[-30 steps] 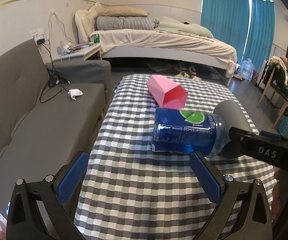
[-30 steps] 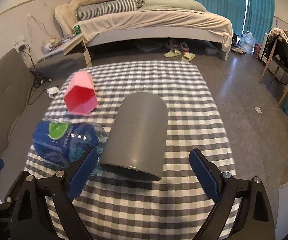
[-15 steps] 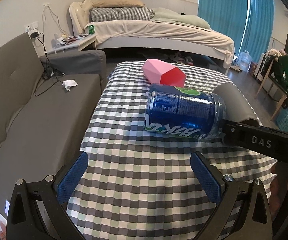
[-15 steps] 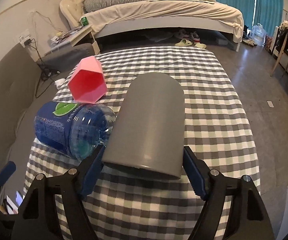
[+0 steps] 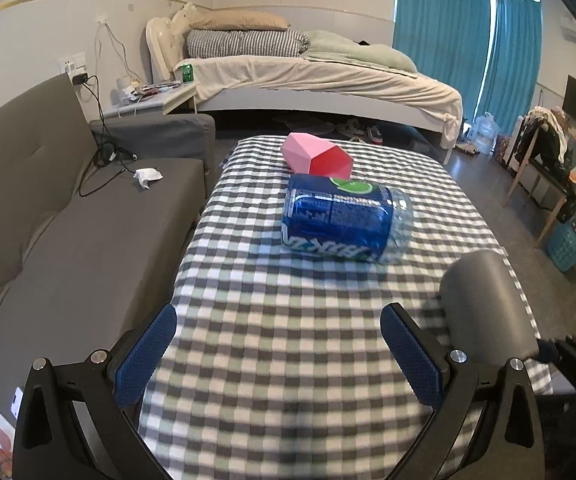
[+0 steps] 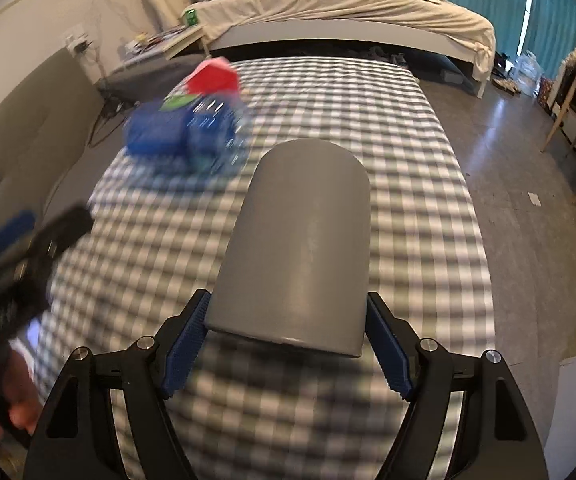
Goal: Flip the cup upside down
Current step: 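Lift the grey cup with the right gripper and carry it toward the left gripper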
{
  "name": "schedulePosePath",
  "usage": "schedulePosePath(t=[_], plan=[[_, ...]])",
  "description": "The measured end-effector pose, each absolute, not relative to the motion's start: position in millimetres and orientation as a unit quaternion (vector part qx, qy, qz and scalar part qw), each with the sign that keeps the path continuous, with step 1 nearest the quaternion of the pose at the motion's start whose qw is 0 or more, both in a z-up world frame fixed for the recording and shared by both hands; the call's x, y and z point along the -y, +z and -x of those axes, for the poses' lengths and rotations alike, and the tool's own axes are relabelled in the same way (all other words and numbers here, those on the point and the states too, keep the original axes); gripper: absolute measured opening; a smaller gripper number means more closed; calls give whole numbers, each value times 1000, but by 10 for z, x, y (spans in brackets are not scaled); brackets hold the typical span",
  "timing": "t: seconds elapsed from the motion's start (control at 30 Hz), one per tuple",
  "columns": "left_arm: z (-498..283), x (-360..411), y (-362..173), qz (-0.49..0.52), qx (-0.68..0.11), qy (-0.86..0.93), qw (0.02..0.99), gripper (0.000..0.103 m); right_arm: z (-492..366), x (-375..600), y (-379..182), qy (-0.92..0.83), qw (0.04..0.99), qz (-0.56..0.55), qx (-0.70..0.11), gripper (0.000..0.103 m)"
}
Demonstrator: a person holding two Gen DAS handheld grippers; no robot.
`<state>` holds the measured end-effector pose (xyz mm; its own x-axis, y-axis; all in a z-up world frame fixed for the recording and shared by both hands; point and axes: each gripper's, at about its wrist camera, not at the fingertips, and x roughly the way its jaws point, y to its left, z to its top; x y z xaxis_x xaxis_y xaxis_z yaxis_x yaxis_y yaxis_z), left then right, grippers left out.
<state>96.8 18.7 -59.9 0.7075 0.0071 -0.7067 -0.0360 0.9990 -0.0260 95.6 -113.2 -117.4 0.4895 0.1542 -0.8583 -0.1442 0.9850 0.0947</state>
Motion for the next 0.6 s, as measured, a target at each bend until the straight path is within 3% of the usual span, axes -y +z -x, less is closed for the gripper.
schedulePosePath(t=[0.4, 0.5, 0.6], plan=[[-517, 28, -423, 1, -373, -1, 928, 103, -325, 1219, -1169, 108, 848, -7, -519, 76], [-494, 67, -377, -5, -376, -4, 927, 103, -297, 1271, -1089, 97, 852, -1, -515, 88], [-492, 108, -350, -5, -383, -6, 924, 103, -210, 1401, -913, 95, 864, -12, -494, 89]])
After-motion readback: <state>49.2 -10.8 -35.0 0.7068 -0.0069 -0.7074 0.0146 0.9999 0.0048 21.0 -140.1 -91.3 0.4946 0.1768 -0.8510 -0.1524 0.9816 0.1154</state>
